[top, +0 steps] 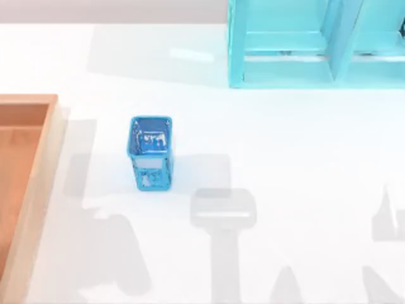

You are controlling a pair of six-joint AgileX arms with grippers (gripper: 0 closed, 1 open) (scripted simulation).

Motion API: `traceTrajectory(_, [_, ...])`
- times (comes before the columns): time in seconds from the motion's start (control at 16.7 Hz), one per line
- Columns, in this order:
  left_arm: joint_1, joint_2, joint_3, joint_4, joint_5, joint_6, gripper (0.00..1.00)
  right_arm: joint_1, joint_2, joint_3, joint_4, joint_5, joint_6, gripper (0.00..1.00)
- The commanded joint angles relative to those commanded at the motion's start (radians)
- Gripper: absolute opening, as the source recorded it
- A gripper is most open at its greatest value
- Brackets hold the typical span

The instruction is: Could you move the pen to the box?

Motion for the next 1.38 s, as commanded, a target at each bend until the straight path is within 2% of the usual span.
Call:
traceTrajectory(0.3, [0.003,-0.002,0.001,-0.011,-0.001,0.011,0.00,0.000,0.000,0.000,0.000,0.000,0.000,1.00])
traceTrajectory(0.36, [-0.003,0.092,0.124,0.049,-0.003,0.010,0.00,0.000,0.000,0.000,0.000,0.000,0.000,1.00])
traceTrajectory(0.42, [-0.004,0.092,0.122,0.050,-0.003,0.009,0.00,0.000,0.000,0.000,0.000,0.000,0.000,1.00])
traceTrajectory(1.38, [-0.086,-0.032,-0.210,0.334,0.033,-0.160,0.00,0.000,0.000,0.000,0.000,0.000,0.000,1.00])
